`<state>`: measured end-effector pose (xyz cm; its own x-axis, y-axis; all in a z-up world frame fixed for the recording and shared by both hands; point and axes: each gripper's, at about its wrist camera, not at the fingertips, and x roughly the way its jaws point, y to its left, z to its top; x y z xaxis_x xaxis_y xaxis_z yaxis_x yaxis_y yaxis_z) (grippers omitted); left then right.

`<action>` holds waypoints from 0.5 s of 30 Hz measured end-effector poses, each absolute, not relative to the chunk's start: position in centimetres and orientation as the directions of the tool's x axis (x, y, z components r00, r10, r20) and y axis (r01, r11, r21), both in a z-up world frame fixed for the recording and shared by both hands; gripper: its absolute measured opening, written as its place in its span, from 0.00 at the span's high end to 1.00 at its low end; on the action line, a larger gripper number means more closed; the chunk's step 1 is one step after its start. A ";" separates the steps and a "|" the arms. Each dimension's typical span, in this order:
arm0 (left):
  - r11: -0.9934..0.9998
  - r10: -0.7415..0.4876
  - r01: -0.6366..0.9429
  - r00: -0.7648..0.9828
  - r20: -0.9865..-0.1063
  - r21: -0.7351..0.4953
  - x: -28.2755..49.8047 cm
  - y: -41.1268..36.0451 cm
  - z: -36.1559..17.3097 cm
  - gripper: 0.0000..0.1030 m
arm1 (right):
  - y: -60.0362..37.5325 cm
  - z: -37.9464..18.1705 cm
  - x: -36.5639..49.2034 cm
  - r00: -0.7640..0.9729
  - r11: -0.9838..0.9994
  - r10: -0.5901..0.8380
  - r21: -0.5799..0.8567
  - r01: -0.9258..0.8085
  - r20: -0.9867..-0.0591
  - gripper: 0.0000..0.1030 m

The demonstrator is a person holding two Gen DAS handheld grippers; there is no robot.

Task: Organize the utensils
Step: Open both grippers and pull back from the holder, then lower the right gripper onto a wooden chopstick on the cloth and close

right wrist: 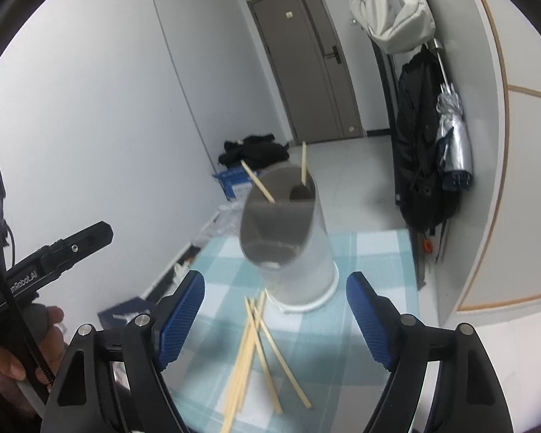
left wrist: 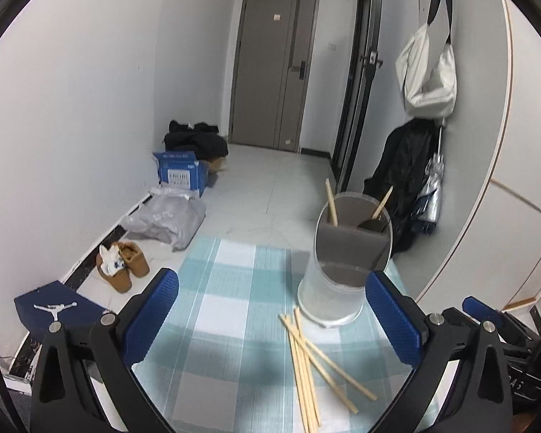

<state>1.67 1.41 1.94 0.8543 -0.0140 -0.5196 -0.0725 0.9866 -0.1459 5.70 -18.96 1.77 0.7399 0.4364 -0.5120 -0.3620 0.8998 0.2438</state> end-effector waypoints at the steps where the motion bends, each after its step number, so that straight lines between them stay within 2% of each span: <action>1: 0.986 -0.015 -0.075 0.849 -0.529 -0.149 1.8 1.5 1.5 0.01 | -19.0 1.2 5.6 0.733 0.902 0.432 0.236 -0.363 -0.525 0.21; 5: 0.985 -0.023 -0.077 0.829 -0.558 -0.156 1.7 1.7 -0.3 0.01 | -19.0 -0.4 5.5 0.735 0.932 0.358 0.174 -0.318 -0.576 0.22; 11: 0.977 -0.046 -0.098 0.766 -0.641 -0.188 2.1 2.7 -3.0 0.01 | -18.7 -2.3 6.0 0.691 0.936 0.337 0.151 -0.318 -0.639 0.22; 15: 0.964 -0.054 -0.134 0.749 -0.660 -0.230 2.6 3.9 -3.5 0.01 | -17.8 -3.5 6.7 0.662 0.938 0.315 0.119 -0.324 -0.681 0.22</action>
<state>2.65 3.92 -3.46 0.7491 -0.0538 -0.6603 -0.1338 0.9639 -0.2304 6.73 -17.76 -3.49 0.6615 0.3150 -0.6806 -0.3240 0.9385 0.1195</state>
